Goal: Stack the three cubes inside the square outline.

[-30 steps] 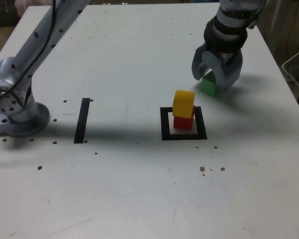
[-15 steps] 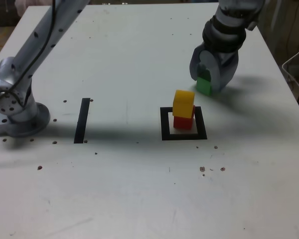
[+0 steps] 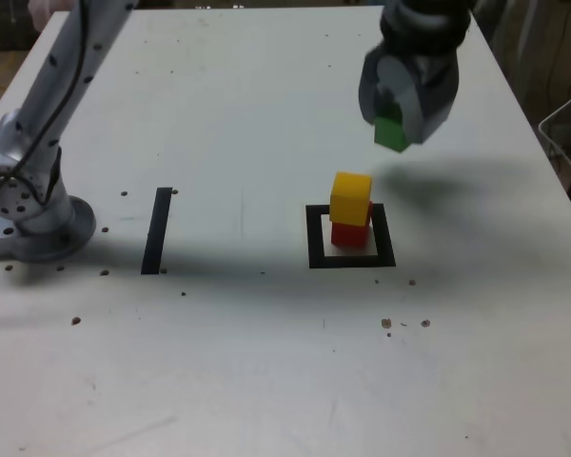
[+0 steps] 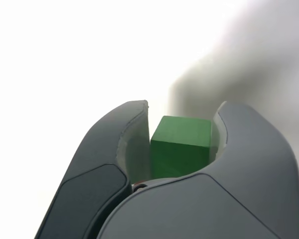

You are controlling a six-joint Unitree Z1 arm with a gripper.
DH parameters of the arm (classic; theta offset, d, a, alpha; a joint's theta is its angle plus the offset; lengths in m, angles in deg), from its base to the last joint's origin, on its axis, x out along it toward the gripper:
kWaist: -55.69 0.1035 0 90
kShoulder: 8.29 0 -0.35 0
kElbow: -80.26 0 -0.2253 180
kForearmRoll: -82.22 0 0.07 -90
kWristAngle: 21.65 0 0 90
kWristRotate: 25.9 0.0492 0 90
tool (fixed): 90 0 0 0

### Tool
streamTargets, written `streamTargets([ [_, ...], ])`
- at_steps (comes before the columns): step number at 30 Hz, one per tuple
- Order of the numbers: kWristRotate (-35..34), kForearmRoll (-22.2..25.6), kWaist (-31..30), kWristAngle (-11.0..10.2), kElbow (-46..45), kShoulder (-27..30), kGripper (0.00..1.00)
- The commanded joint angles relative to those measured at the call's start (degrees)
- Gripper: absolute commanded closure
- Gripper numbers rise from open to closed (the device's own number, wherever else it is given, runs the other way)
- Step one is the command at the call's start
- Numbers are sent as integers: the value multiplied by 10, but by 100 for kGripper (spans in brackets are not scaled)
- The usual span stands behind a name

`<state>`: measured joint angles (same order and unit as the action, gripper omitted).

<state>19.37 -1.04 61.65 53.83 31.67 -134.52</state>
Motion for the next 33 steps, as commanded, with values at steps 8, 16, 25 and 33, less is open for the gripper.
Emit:
streamTargets([
  [8, -120, 66, -10, 16, -5, 36, 86],
  [16, -226, 85, -29, 37, -33, 64, 86],
  [25, -275, 81, -45, 42, -63, 85, 86],
  [33, -285, 80, -68, 35, -67, 93, 86],
])
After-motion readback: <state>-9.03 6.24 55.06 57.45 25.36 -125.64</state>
